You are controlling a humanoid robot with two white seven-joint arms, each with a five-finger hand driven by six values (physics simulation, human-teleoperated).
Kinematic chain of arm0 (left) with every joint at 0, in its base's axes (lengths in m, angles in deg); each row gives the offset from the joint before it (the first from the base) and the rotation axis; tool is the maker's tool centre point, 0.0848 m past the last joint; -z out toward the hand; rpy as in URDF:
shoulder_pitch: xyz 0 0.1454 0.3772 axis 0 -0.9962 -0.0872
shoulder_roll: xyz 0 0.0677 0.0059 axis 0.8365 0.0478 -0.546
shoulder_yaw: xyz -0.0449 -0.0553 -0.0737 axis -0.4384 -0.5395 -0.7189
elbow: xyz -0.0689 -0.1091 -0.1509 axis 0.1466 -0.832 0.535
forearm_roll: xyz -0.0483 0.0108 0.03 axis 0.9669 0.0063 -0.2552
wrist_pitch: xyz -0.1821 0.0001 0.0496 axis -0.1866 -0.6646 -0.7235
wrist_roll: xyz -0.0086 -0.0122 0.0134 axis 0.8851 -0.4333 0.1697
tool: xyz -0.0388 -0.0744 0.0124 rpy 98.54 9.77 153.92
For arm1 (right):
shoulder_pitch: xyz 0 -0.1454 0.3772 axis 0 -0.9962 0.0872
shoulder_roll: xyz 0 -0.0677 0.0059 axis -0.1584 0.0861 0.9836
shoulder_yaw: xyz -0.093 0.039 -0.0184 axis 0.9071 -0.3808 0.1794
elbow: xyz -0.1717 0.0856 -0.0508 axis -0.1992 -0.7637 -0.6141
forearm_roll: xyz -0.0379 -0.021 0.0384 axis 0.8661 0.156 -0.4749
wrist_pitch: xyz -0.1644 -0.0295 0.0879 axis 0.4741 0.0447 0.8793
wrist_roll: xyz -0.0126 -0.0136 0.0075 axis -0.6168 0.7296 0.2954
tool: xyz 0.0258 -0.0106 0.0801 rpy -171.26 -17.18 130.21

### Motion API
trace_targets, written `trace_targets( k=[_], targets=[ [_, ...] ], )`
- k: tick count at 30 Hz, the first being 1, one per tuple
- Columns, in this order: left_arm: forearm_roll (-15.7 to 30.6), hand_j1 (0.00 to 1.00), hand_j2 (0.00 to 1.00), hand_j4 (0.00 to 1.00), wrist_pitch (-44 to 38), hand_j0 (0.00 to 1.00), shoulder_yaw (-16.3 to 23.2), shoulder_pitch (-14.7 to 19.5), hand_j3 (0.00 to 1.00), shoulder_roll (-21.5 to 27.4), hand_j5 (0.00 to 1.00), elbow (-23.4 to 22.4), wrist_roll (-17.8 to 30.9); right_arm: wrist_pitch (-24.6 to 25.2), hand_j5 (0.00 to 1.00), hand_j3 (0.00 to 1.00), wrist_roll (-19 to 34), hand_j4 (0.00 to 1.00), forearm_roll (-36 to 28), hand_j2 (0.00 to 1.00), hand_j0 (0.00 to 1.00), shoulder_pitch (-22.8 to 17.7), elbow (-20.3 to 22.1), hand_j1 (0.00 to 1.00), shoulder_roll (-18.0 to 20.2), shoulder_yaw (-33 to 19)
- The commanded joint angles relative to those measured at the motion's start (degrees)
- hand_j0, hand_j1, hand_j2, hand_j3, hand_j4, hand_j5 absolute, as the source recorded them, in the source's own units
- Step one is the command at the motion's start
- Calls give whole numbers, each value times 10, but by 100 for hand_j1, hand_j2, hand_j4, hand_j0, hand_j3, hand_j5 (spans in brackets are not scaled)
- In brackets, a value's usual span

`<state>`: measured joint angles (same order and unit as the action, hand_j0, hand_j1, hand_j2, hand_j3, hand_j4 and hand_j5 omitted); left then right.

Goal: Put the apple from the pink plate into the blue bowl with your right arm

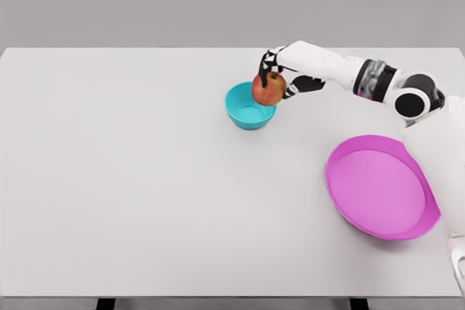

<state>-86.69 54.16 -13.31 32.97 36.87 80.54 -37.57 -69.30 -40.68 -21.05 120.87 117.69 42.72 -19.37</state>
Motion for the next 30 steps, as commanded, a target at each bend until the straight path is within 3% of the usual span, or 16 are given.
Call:
trace_targets(
  k=[1, 12, 13, 14, 24, 26, 30],
  targets=[
    [0, 100, 100, 100, 0, 100, 0, 0, 100, 0, 100, 0, 0, 2, 35, 35, 0, 35, -3, 35, 35, 0, -2, 35, -5, 6],
    [0, 100, 100, 100, 0, 100, 0, 0, 100, 0, 100, 0, 0, 2, 35, 35, 0, 35, 10, 35, 35, 11, -10, 35, -20, 27],
    [0, 100, 100, 100, 0, 100, 0, 0, 100, 0, 100, 0, 0, 2, 40, 40, 0, 40, 10, 40, 40, 11, -11, 40, -20, 28],
    [0, 100, 100, 100, 0, 100, 0, 0, 100, 0, 100, 0, 0, 2, 100, 100, 0, 100, 10, 100, 100, 11, -11, 100, -21, 28],
    [0, 100, 100, 100, 0, 100, 0, 0, 100, 0, 100, 0, 0, 2, 100, 100, 0, 100, 2, 100, 100, 18, 9, 100, -11, 25],
    [0, 100, 100, 100, 0, 100, 0, 0, 100, 0, 100, 0, 0, 2, 100, 100, 0, 100, 0, 100, 100, 18, 39, 100, 17, 19],
    [0, 100, 100, 100, 0, 100, 0, 0, 100, 0, 100, 0, 0, 2, 100, 100, 0, 100, -68, 100, 100, -8, 96, 100, 119, 5]
  ],
)
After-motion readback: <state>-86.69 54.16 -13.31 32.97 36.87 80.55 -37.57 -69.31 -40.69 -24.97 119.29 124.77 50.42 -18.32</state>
